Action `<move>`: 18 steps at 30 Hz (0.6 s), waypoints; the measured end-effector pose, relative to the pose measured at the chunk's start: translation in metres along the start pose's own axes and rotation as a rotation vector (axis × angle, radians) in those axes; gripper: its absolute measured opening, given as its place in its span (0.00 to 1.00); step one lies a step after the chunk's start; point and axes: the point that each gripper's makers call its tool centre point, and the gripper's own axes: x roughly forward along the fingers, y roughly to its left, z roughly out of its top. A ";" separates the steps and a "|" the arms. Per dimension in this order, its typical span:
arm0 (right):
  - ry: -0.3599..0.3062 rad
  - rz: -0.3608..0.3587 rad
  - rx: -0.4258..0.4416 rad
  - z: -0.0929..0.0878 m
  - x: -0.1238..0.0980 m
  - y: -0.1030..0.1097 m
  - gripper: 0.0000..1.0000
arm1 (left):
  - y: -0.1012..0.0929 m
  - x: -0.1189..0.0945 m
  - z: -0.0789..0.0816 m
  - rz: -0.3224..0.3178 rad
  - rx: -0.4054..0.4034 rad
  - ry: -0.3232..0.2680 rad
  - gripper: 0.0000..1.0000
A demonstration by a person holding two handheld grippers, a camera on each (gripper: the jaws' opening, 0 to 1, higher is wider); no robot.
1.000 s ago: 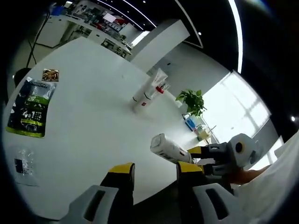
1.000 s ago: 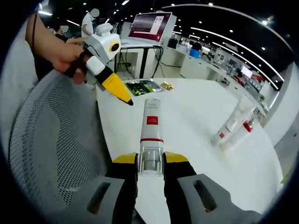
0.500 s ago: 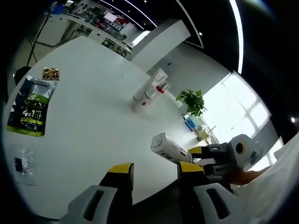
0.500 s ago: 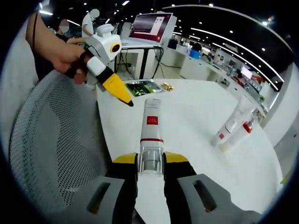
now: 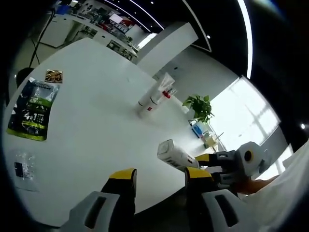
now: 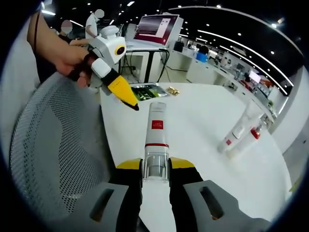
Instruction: Arrange the skincare products in the storage area until every visible bottle or jar stands upright without overlapping.
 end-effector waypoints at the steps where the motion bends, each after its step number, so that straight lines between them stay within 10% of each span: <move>1: -0.001 0.000 -0.003 0.000 0.000 0.000 0.17 | 0.000 0.000 0.000 0.000 0.001 -0.002 0.42; 18: -0.053 0.048 -0.044 0.012 -0.001 0.012 0.17 | -0.010 0.002 -0.005 -0.059 -0.037 0.019 0.52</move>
